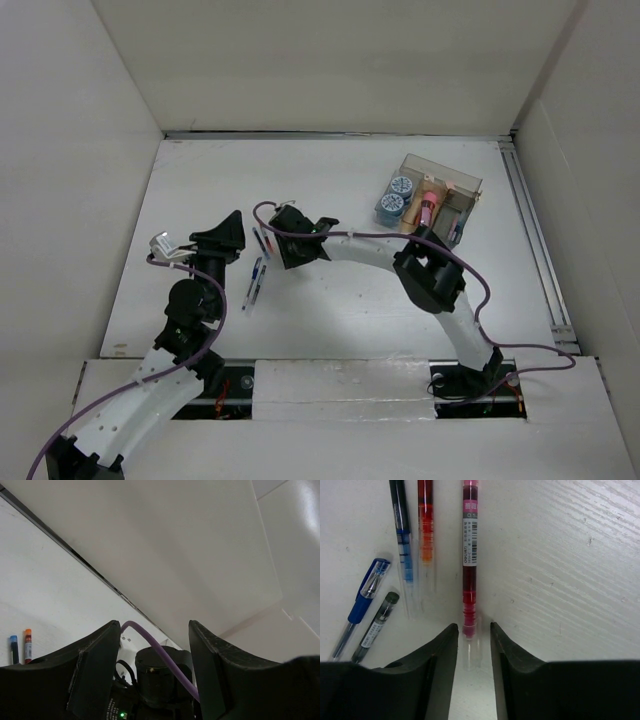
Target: Organize the desk
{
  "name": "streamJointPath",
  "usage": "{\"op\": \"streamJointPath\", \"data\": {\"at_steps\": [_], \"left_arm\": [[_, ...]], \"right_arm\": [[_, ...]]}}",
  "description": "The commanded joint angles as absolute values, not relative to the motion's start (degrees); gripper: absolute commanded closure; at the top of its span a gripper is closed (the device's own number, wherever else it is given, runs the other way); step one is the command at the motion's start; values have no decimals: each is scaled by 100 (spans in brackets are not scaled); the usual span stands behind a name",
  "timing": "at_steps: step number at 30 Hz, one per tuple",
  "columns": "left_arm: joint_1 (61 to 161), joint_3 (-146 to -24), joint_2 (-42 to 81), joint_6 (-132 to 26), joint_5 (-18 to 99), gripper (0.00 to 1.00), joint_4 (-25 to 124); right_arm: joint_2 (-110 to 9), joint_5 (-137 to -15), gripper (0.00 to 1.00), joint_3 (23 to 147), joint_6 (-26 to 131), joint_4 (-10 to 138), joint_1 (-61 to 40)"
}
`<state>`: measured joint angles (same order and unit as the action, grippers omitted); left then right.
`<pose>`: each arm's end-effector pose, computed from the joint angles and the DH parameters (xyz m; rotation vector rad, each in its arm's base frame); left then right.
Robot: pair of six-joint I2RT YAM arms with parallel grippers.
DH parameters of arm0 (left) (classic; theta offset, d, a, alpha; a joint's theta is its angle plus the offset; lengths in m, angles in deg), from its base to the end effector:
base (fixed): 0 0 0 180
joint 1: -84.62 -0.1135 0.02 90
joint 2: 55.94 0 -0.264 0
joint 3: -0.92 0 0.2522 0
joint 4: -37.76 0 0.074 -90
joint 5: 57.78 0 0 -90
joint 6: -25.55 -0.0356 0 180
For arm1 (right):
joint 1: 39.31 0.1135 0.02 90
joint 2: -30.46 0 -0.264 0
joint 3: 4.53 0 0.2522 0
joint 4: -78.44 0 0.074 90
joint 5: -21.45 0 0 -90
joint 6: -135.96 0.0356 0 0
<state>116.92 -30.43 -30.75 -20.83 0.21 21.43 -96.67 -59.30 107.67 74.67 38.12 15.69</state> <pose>0.1184 -0.0525 0.2928 -0.6197 1.1230 -0.8183 0.2830 0.3942 0.1693 -0.5190 2.5072 0.3802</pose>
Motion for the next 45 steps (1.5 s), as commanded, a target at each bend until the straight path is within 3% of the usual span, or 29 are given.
{"op": "streamJointPath", "data": {"at_steps": [1, 5, 8, 11, 16, 20, 24, 31, 35, 45], "left_arm": [[11723, -2981, -3151, -2077, -47, 47, 2006], [11723, -2998, -3159, -2050, -39, 47, 2041], [11723, -2954, -3142, -2068, -48, 47, 1988], [11723, -3016, -3045, -2077, 40, 47, 2005], [11723, -3086, -2809, -2191, 215, 46, 1883], [11723, -3305, -2361, -2507, 821, 46, 1672], [11723, -3770, -1518, -2718, 1418, 46, 1803], [11723, -3790, -1278, -2771, 1631, 47, 1698], [11723, -3675, -1340, -2789, 1543, 47, 1531], [11723, -3745, -1270, -2789, 1613, 47, 1602]], "right_arm": [[-9751, -5652, 64, 10847, 7672, 3752, 1641], [-9611, -5538, 89, 10443, 7803, 3910, 1641], [-9217, -5843, 100, 9881, 7926, 4217, 1563], [-8453, -6354, 100, 9046, 8032, 5051, 1325], [-7075, -6057, 100, 8456, 8015, 5431, 930], [-5992, -5705, 100, 7746, 7962, 5536, 263], [-5209, -5565, 100, 6771, 7953, 5407, -1018], [-4926, -5186, 100, 6093, 8103, 5510, -2522], [-5110, -5606, 100, 5968, 8182, 5738, -3217], [-5225, -5660, 99, 5960, 8314, 5818, -3588]]}}
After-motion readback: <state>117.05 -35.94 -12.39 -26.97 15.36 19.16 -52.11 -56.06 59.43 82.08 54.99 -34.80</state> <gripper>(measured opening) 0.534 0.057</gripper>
